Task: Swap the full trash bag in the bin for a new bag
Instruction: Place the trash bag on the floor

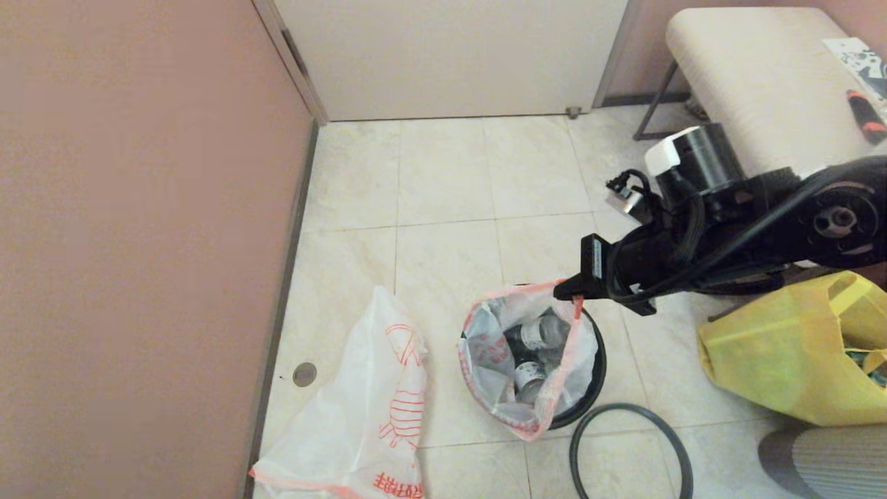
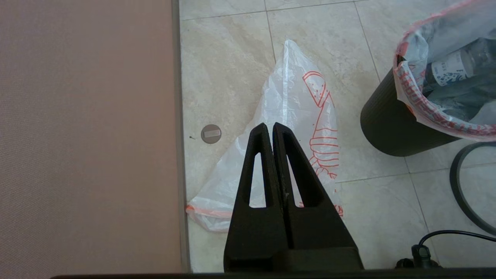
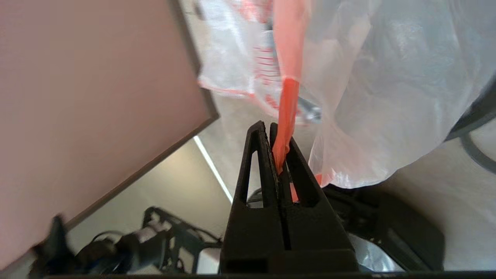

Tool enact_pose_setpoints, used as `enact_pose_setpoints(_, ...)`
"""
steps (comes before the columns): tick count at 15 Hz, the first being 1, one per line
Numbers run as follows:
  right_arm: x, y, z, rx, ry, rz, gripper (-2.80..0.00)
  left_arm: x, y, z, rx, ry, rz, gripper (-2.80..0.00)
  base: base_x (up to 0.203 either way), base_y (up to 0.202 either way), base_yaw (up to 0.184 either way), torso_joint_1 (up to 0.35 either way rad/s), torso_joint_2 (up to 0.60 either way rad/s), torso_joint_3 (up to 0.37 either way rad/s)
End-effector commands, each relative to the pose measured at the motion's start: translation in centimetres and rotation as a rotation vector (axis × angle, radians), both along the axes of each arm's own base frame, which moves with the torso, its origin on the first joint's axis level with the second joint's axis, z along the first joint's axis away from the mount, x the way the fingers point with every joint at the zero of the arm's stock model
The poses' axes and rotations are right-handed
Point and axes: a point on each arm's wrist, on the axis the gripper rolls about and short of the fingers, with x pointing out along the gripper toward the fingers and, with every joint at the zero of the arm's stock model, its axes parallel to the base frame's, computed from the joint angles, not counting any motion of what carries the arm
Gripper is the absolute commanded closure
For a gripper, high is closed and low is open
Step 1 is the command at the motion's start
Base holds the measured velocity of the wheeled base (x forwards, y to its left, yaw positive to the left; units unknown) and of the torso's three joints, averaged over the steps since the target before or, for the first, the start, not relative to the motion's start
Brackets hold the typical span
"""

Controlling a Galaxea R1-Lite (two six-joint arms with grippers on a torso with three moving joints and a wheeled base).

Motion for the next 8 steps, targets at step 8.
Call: enact_pose_setpoints(8,-8.7,-2.1,14.2,0.226,-0.426,0.079,0.0,0.0,0.0,-0.1,0.0,0.004,-0.001,0.0,0.0,0.0,0.0,0.0,0.0,0.0)
